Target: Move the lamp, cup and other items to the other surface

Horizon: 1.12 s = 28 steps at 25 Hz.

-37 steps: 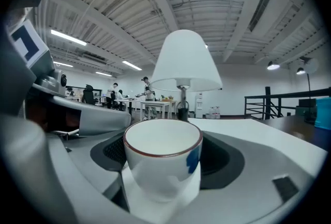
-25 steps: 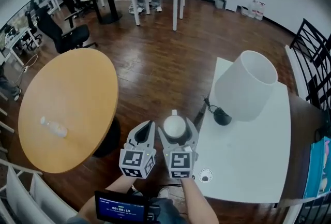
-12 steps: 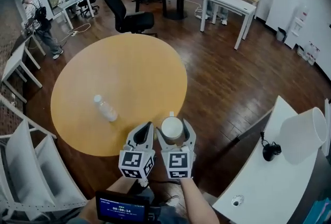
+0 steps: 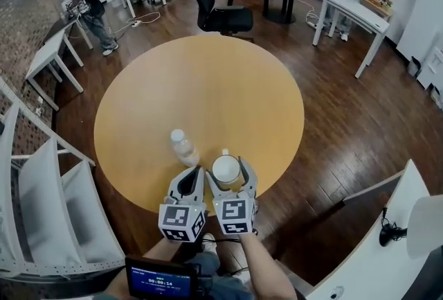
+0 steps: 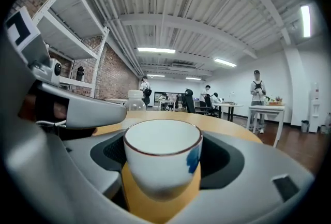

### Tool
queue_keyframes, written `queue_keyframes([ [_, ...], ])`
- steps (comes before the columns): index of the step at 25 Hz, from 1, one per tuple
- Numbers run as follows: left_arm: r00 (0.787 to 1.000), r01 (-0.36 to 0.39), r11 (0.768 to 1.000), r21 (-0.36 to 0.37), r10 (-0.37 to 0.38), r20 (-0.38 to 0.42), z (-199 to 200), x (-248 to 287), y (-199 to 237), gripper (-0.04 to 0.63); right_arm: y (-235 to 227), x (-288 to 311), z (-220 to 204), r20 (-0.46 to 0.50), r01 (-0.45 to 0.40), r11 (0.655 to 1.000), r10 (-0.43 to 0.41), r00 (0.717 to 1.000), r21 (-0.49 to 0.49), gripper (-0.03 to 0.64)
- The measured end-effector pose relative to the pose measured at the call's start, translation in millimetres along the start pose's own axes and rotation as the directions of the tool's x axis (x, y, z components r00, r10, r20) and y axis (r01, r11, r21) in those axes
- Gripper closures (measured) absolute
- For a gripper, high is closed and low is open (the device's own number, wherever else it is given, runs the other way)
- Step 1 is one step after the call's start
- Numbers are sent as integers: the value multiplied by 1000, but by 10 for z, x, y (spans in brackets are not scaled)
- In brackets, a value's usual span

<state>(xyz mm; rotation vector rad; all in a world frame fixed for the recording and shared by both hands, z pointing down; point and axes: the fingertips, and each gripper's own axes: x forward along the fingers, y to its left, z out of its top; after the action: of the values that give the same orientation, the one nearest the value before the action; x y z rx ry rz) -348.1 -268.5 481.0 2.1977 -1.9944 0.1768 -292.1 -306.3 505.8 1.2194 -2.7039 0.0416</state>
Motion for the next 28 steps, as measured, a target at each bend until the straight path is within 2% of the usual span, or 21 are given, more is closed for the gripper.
queue_keyframes([
  [8,998,-31,1000,-4,31,-47,-250,69,354,580,239,414,-234,-13,-47,999,47,999,11,216],
  [15,998,-33,999,-10,32,-61,-330,84,319,580,231,389,-419,-27,-56,998,57,998,37,213],
  [24,998,-31,1000,1,31,-56,-285,81,259,580,235,386,-458,-67,-80,996,83,994,40,206],
  [28,998,-37,999,1,37,-52,-252,48,276,580,240,366,-378,-52,-96,993,99,994,67,206],
])
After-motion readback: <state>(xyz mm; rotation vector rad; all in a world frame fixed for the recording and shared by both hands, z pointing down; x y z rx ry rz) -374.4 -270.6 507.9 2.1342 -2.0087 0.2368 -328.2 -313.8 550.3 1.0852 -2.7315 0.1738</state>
